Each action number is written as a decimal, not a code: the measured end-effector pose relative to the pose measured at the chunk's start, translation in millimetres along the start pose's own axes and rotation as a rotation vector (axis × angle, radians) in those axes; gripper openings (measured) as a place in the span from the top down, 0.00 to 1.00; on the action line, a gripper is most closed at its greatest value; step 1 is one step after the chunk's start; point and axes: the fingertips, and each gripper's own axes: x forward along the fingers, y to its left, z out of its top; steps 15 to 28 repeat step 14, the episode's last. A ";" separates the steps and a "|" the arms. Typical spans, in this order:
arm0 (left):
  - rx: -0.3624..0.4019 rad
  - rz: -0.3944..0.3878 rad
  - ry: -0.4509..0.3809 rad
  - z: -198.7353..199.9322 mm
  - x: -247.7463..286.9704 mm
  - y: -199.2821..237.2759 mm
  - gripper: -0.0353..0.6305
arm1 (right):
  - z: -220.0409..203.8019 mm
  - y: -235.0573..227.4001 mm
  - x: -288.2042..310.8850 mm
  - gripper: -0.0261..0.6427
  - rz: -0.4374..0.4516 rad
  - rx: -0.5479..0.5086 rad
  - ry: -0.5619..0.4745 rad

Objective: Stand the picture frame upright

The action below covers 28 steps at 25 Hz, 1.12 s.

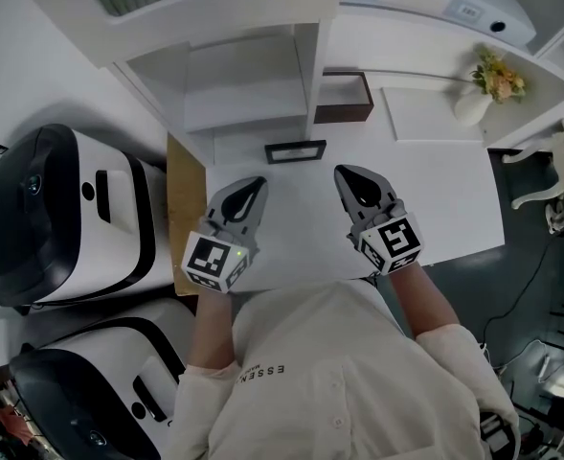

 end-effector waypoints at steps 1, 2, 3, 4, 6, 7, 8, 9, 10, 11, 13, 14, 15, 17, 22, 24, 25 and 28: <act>-0.001 0.002 0.001 0.8 0.1 0.2 0.94 | 0.3 -0.6 -0.2 0.94 -0.002 0.004 -0.001; -0.002 0.004 0.002 1.4 0.2 0.3 0.94 | 0.5 -1.1 -0.3 0.94 -0.003 0.008 -0.003; -0.002 0.006 0.004 1.7 0.4 0.6 0.94 | 0.6 -1.4 -0.3 0.94 -0.004 0.009 -0.004; -0.003 0.009 0.006 1.4 0.4 0.9 0.94 | 0.5 -1.2 0.0 0.94 -0.004 0.009 -0.004; -0.004 0.014 0.013 0.0 -0.3 1.1 0.94 | -0.1 0.6 0.2 0.94 -0.001 0.007 -0.004; -0.004 0.015 0.016 -0.3 -0.8 1.0 0.94 | -0.4 1.7 0.1 0.94 0.001 0.007 -0.004; -0.005 0.016 0.018 -0.2 -1.2 0.8 0.94 | -0.7 2.6 0.0 0.94 0.003 0.008 -0.003; -0.005 0.016 0.019 0.0 -1.4 0.7 0.94 | -1.0 3.0 -0.1 0.94 0.004 0.010 -0.002; -0.005 0.016 0.021 0.4 -1.4 0.8 0.94 | -1.4 2.9 -0.3 0.94 0.004 0.011 -0.001; -0.004 0.017 0.023 0.7 -1.2 1.1 0.94 | -1.6 2.5 -0.5 0.94 0.003 0.013 0.000; -0.005 0.018 0.026 1.1 -0.8 1.8 0.94 | -1.8 1.3 -1.1 0.94 0.000 0.016 0.002; -0.005 0.019 0.027 1.3 -0.6 2.1 0.94 | -1.9 0.7 -1.3 0.94 -0.001 0.017 0.003; -0.005 0.019 0.027 1.3 -0.6 2.1 0.94 | -1.9 0.7 -1.3 0.94 -0.001 0.017 0.003; -0.005 0.019 0.027 1.3 -0.6 2.1 0.94 | -1.9 0.7 -1.3 0.94 -0.001 0.017 0.003; -0.005 0.019 0.027 1.3 -0.6 2.1 0.94 | -1.9 0.7 -1.3 0.94 -0.001 0.017 0.003; -0.005 0.019 0.027 1.3 -0.6 2.1 0.94 | -1.9 0.7 -1.3 0.94 -0.001 0.017 0.003; -0.005 0.019 0.027 1.3 -0.6 2.1 0.94 | -1.9 0.7 -1.3 0.94 -0.001 0.017 0.003; -0.005 0.019 0.027 1.3 -0.6 2.1 0.94 | -1.9 0.7 -1.3 0.94 -0.001 0.017 0.003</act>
